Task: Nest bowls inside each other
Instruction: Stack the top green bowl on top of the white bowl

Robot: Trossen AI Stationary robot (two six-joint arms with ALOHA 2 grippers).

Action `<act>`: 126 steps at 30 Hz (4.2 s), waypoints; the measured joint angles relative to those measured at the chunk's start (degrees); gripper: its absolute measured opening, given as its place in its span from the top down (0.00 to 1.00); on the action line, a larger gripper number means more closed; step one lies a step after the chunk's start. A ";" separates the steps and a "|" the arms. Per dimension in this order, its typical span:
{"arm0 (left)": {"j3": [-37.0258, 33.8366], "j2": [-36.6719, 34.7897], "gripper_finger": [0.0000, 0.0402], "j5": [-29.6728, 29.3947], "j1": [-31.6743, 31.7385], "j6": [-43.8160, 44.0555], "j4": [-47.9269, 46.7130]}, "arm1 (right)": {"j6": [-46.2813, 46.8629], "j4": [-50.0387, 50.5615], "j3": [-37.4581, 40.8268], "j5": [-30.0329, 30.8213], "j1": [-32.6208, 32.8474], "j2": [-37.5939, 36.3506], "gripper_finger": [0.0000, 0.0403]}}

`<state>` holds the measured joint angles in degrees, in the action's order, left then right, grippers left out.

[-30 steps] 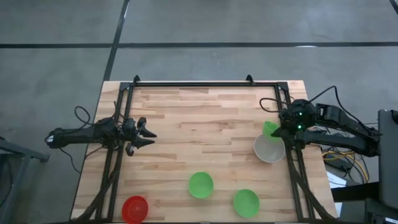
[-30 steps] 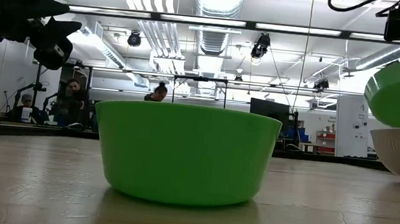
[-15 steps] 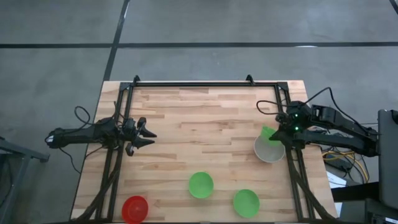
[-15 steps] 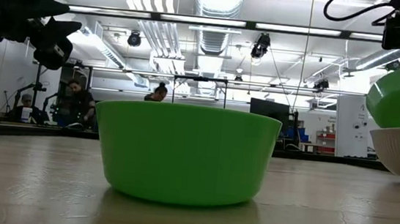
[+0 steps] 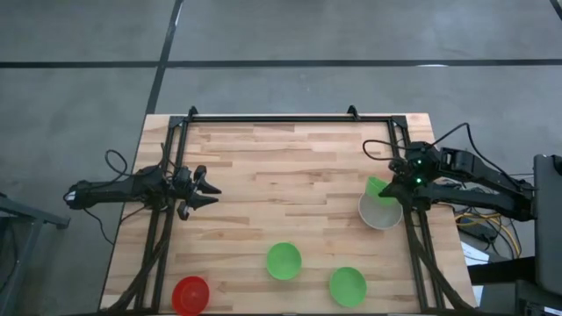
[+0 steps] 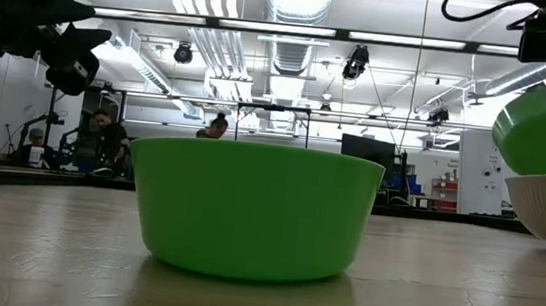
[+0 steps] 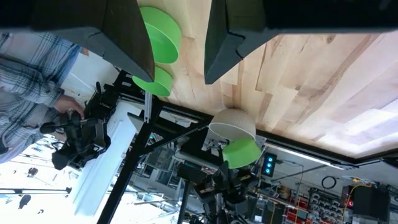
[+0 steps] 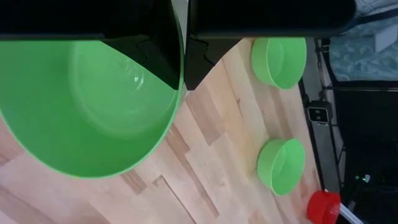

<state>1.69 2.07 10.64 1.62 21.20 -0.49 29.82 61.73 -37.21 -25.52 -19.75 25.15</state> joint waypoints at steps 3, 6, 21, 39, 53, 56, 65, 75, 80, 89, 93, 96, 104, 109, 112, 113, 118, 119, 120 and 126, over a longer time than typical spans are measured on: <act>0.00 -0.01 0.64 0.00 0.01 0.01 0.02 | -0.02 -0.04 -0.57 0.00 0.01 0.06 0.98; 0.00 0.00 0.64 0.00 0.01 -0.01 0.01 | -0.18 -0.07 -0.66 0.09 0.00 0.02 0.98; -0.01 -0.01 0.64 0.01 0.01 0.01 0.02 | 5.03 1.77 0.42 -0.08 1.38 -0.03 0.98; 0.00 -0.01 0.64 0.00 0.00 -0.01 0.01 | 9.81 1.60 2.80 -0.66 5.73 0.06 0.98; -0.01 0.01 0.64 -0.01 0.01 0.00 0.00 | 13.33 -2.73 7.21 -1.11 7.54 0.02 0.98; 0.00 0.00 0.64 -0.01 0.00 0.00 0.01 | 13.35 -2.81 6.97 0.23 7.52 0.06 0.98; 0.00 0.00 0.64 0.00 -0.01 -0.01 0.00 | 13.23 -4.34 8.40 -0.24 7.54 0.06 0.98; -0.01 0.00 0.64 0.01 0.01 -0.01 0.01 | 13.07 -6.69 9.71 -0.31 7.53 0.06 0.98; 0.00 0.01 0.64 -0.01 -0.01 -0.01 0.00 | 13.07 -6.74 10.81 -0.31 7.54 0.06 0.98; 0.00 0.00 0.64 0.01 -0.01 -0.01 0.02 | 13.17 -7.47 12.89 -0.57 7.54 0.04 0.98; 0.00 -0.01 0.64 0.00 0.00 -0.01 0.01 | 13.09 -7.52 12.91 -0.57 7.54 0.04 0.98; -0.01 -0.01 0.64 0.01 -0.01 0.00 0.01 | 12.74 -7.48 12.91 -0.56 7.54 0.04 0.98; 0.00 0.01 0.64 0.01 0.00 -0.01 0.00 | 12.96 -7.28 12.94 -0.49 7.54 0.04 0.95; -0.01 0.00 0.64 0.00 0.01 -0.01 0.00 | 13.29 -7.17 13.00 -0.48 7.54 0.06 0.89; 0.00 0.00 0.64 0.01 -0.01 0.00 0.01 | 13.29 -7.42 13.00 -0.94 7.54 0.06 0.86; 0.00 0.00 0.64 0.00 0.01 -0.01 0.00 | 13.31 -7.51 13.00 -1.16 7.52 0.06 0.86; 0.00 -0.01 0.64 0.01 0.01 -0.01 0.02 | 13.29 -7.60 12.61 -1.25 7.52 0.06 0.83; -0.02 -0.01 0.64 -0.01 0.01 0.01 0.02 | 13.29 -7.65 12.46 -1.31 7.52 0.04 0.82; 0.00 -0.01 0.64 0.01 0.01 -0.01 0.00 | 13.29 -7.71 12.37 -1.33 7.52 0.04 0.82; 0.00 0.01 0.64 0.01 0.01 -0.01 0.00 | 13.51 -7.77 12.32 -1.36 7.52 0.06 0.77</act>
<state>1.69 2.09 10.65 1.63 21.19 -0.49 43.34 53.96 -24.88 -26.87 -12.23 25.21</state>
